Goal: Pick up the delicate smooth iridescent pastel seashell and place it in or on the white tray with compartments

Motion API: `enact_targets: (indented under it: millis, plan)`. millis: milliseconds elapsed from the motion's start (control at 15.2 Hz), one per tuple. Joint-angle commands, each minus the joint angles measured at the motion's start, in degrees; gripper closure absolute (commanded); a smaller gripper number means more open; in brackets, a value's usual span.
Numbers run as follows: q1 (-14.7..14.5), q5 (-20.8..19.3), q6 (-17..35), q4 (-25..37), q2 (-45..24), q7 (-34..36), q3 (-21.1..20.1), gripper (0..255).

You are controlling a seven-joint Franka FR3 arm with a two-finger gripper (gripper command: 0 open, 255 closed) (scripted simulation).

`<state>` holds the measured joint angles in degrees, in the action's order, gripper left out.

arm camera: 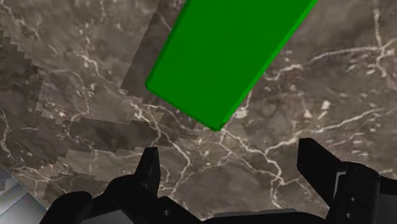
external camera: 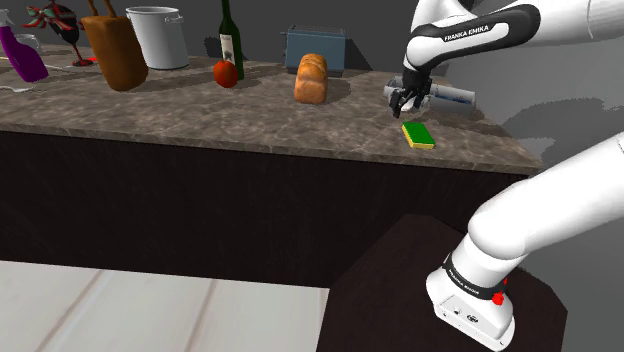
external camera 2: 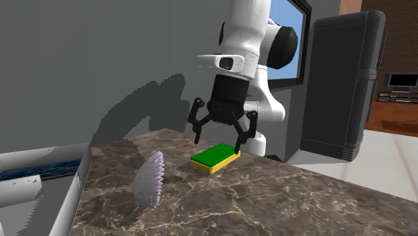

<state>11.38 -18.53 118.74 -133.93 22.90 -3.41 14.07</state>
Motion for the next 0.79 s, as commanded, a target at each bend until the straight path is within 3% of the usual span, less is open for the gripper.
enact_targets:
  millis: [0, 528, 726]
  plan:
    - [1.0, -1.5, 2.2, 2.2, -2.6, -0.4, 1.1, 0]
    - [4.2, -5.7, 10.5, 10.7, -12.4, -0.7, 4.7, 0]
    - [4.5, -5.7, 12.7, 10.0, -13.9, -0.8, 5.2, 0]
